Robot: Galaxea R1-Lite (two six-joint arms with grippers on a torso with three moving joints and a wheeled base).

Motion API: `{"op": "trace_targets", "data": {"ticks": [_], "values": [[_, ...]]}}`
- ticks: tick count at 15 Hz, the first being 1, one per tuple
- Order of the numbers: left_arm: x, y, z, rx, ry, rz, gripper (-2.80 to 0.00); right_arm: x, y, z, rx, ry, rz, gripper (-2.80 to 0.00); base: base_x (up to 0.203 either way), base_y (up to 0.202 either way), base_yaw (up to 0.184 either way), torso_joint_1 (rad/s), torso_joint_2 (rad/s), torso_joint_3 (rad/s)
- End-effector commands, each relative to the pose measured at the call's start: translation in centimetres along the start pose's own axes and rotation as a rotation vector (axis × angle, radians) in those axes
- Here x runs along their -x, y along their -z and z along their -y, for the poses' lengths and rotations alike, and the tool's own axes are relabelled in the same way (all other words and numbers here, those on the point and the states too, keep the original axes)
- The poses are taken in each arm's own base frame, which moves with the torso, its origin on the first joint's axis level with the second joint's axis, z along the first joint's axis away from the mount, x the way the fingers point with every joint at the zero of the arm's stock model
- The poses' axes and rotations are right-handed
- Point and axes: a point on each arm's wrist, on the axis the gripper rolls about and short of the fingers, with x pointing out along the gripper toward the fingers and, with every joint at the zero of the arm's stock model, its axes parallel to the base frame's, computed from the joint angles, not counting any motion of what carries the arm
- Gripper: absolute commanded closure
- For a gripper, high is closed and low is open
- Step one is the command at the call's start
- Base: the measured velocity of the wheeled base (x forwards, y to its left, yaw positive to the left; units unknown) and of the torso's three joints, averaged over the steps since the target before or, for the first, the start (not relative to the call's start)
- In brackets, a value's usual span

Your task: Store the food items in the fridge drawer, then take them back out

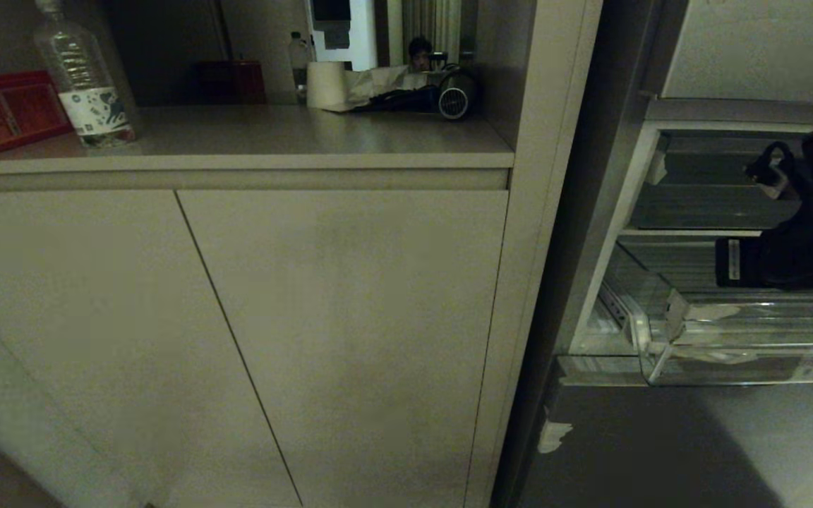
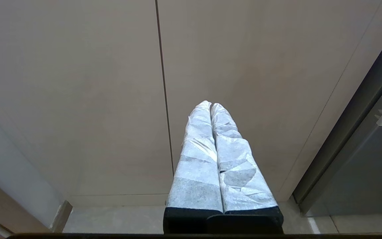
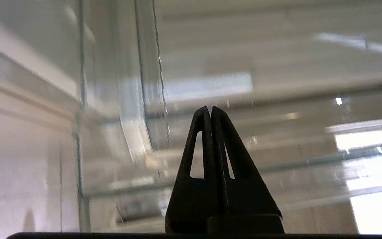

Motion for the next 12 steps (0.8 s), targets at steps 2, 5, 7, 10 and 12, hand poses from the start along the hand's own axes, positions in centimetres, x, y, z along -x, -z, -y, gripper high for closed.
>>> {"op": "trace_targets", "data": {"ticks": [2, 5, 7, 10, 12], "values": [[0.0, 0.0, 0.0, 0.000, 0.000, 0.000, 0.00, -1.2, 0.0, 0.1, 0.013, 0.018, -0.049, 0.00, 0.000, 0.000, 0.000, 0.000, 0.00, 0.000], [0.0, 0.0, 0.0, 0.000, 0.000, 0.000, 0.00, -2.5, 0.4, 0.7, 0.007, 0.041, -0.085, 0.00, 0.000, 0.000, 0.000, 0.000, 0.00, 0.000], [0.0, 0.0, 0.0, 0.000, 0.000, 0.000, 0.00, -2.4, 0.6, 0.8, 0.006, 0.042, -0.092, 0.00, 0.000, 0.000, 0.000, 0.000, 0.00, 0.000], [0.0, 0.0, 0.0, 0.000, 0.000, -0.001, 0.00, -0.9, 1.0, 1.1, 0.023, 0.045, -0.153, 0.00, 0.000, 0.000, 0.000, 0.000, 0.00, 0.000], [0.0, 0.0, 0.0, 0.000, 0.000, 0.000, 0.00, 0.0, 1.5, 1.3, 0.033, 0.042, -0.191, 0.00, 0.000, 0.000, 0.000, 0.000, 0.00, 0.000]]}}
